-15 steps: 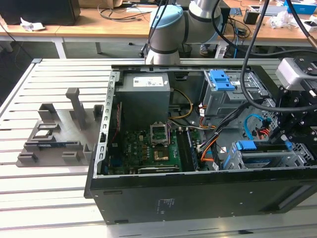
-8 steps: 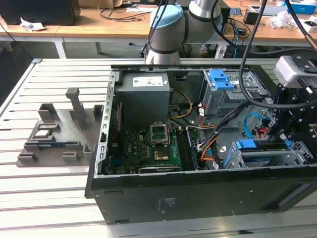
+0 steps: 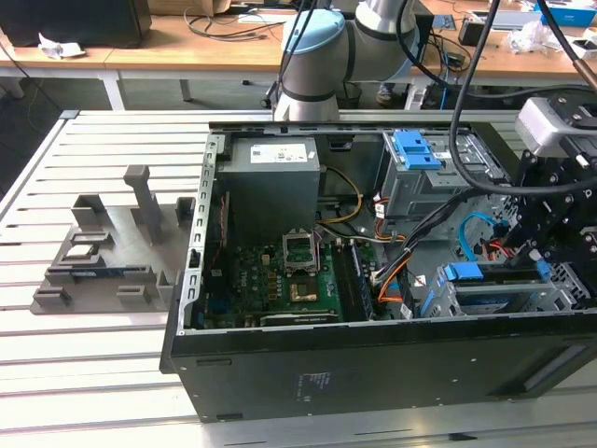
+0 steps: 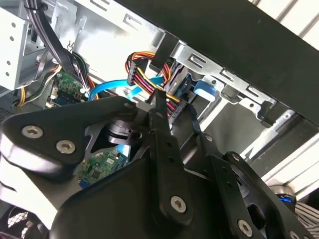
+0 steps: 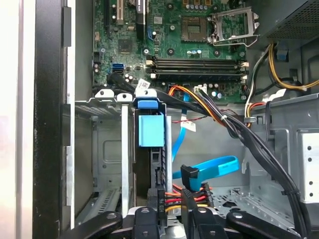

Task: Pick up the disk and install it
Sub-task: 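Insert the first disk wire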

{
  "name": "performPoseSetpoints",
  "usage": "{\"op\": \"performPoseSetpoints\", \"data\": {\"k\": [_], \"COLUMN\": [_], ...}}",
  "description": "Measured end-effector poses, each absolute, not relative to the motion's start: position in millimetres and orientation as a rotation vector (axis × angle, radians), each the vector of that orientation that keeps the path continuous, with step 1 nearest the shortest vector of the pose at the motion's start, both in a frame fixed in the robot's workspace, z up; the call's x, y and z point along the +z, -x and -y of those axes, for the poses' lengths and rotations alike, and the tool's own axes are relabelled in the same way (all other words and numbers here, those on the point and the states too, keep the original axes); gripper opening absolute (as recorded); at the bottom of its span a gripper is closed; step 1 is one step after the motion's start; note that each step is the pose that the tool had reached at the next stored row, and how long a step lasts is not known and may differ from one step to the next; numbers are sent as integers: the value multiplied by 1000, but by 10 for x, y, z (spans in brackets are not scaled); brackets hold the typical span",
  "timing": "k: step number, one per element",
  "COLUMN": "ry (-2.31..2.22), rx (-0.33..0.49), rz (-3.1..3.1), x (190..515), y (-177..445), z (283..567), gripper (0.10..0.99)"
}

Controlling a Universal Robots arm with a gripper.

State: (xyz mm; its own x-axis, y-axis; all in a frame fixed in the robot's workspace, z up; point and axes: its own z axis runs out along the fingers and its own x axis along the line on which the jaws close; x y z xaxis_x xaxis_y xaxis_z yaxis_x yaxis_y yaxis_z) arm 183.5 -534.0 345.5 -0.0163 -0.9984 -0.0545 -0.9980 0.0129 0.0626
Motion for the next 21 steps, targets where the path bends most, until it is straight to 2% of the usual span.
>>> {"op": "performPoseSetpoints", "data": {"k": [7, 8, 10, 12, 21], "ry": [-2192, -2192, -2192, -2189, -2184], "rx": [-106, -106, -106, -98, -87], "rz": [2224, 2224, 2224, 2220, 2216], "x": [3551, 3554, 3556, 3558, 3557], "y": [-1827, -1827, -1827, -1827, -1827], "z": [5294, 5291, 5291, 5290, 5294], "gripper": [302, 235, 235, 110, 106]}}
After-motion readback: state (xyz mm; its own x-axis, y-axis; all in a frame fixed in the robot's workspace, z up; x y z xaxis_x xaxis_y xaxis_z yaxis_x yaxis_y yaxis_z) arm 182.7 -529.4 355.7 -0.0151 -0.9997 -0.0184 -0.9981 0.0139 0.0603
